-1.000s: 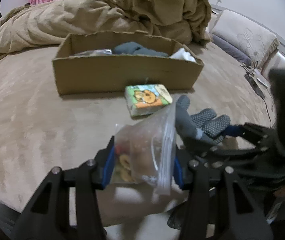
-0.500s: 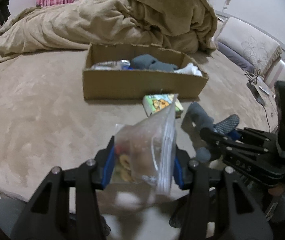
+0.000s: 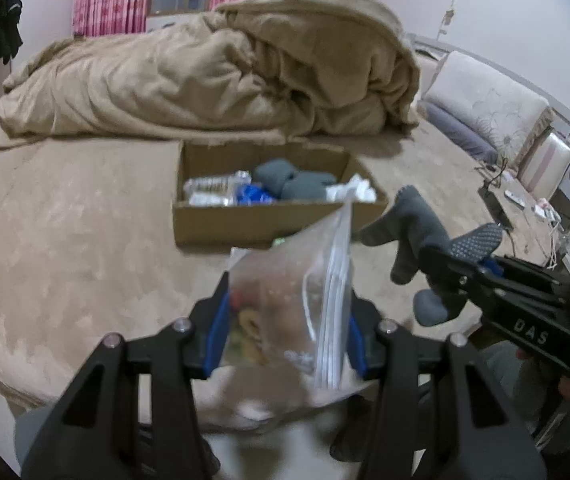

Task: Organize objects
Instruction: 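Place the snack bag and grey gloves into the box and release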

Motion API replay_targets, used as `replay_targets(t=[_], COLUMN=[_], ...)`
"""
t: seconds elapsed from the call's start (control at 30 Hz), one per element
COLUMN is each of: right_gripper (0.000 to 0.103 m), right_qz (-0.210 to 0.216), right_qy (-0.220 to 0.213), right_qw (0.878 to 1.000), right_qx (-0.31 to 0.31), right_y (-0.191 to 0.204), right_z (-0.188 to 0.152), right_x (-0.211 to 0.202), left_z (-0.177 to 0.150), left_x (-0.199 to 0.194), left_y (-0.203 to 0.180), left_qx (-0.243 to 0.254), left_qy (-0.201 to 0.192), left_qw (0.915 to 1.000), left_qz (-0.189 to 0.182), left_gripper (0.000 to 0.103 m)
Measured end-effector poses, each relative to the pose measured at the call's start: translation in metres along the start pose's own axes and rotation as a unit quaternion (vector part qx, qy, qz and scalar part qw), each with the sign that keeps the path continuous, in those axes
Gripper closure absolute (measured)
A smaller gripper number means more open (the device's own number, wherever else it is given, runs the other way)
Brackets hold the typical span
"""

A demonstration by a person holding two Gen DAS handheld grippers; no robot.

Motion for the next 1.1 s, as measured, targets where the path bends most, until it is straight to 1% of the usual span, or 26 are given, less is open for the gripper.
replay_targets(t=[0.13,0.27,0.53,0.67,0.83,0.97,1.1], right_gripper=[0.077,0.077,0.077,0.077,0.077,0.077,0.077], right_qz=[0.000,0.007,0.003,0.010,0.005,0.002,0.004], right_qy=[-0.020,-0.028,-0.049,-0.045,-0.038,-0.030,-0.023], right_qw=[1.000,1.000,0.999,0.999,0.999,1.000,0.999], right_qx=[0.000,0.004,-0.014,-0.009,-0.006,-0.011,-0.021], right_y=[0.003,0.007,0.028,0.036,0.040,0.046,0.052], right_z=[0.018,0.036,0.079,0.094,0.108,0.114,0.116], right_x=[-0.015,-0.021,-0.014,0.002,0.029,0.055,0.084], left_z=[0.018,0.032,0.066,0.079,0.096,0.103,0.103], left_x=[-0.018,-0.028,-0.025,-0.015,0.000,0.024,0.051], left_y=[-0.003,0.005,0.036,0.046,0.061,0.072,0.080], left_qx=[0.007,0.007,0.014,0.025,0.025,0.029,0.040], left_qy=[-0.022,-0.036,-0.054,-0.056,-0.062,-0.056,-0.048], left_qw=[0.9997,0.9993,0.9985,0.9981,0.9977,0.9979,0.9979], left_qz=[-0.006,-0.005,-0.001,0.000,-0.007,-0.012,-0.020], left_gripper=[0.054,0.054,0.054,0.054,0.054,0.054,0.054])
Point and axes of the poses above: each gripper's, at about its wrist camera, not at the fingertips, and x roughly the way its jaws point, y to its left, z to its top, the point moved 7 cm from there along x, roughly the way its jaws point, and after that the axes turned 9 degrees about -z, right-handed, at the moved point
